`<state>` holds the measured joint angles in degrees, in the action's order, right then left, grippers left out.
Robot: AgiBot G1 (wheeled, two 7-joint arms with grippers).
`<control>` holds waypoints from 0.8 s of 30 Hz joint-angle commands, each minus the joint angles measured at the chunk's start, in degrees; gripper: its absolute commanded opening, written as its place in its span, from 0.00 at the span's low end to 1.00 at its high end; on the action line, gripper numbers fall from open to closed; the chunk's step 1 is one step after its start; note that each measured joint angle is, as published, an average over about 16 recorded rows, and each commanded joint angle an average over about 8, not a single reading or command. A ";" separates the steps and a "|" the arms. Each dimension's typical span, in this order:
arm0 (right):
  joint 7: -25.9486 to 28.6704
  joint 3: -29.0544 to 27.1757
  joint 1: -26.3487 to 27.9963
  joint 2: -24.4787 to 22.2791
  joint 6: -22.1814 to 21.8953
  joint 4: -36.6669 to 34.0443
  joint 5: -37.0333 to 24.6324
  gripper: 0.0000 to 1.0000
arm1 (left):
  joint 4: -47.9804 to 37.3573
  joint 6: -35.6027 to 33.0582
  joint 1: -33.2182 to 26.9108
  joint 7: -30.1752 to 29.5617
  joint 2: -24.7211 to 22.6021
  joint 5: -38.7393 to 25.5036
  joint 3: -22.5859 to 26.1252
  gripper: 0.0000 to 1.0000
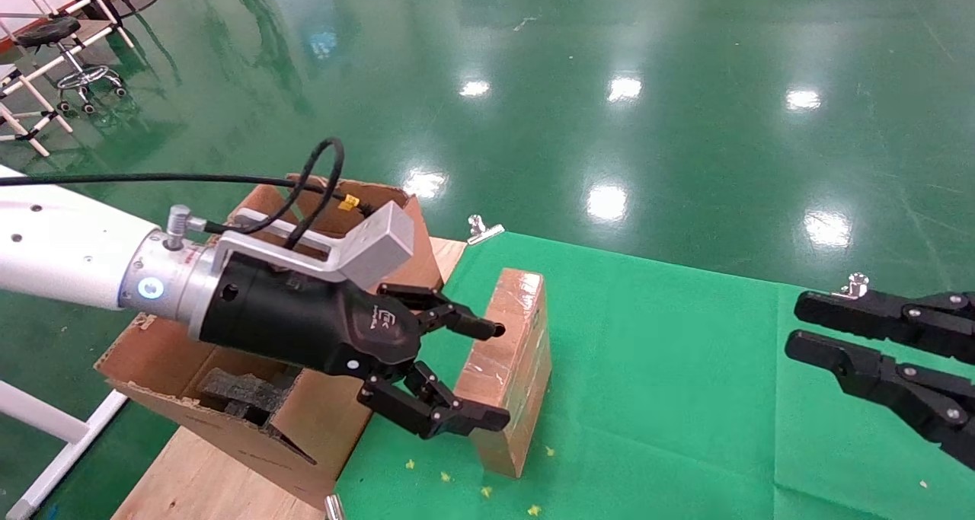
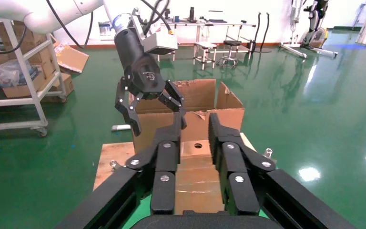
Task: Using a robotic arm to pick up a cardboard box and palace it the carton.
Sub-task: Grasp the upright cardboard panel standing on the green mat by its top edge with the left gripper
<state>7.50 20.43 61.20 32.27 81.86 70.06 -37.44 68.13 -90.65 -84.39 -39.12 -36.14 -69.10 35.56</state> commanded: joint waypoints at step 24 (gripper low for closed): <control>0.00 0.00 0.00 0.00 0.00 0.00 0.00 0.00 | -14.85 0.59 -18.80 -17.36 -15.47 -17.61 18.66 1.00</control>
<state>7.50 20.43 61.20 32.27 81.86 70.06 -37.44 53.46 -90.06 -102.88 -56.18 -51.49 -86.45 53.89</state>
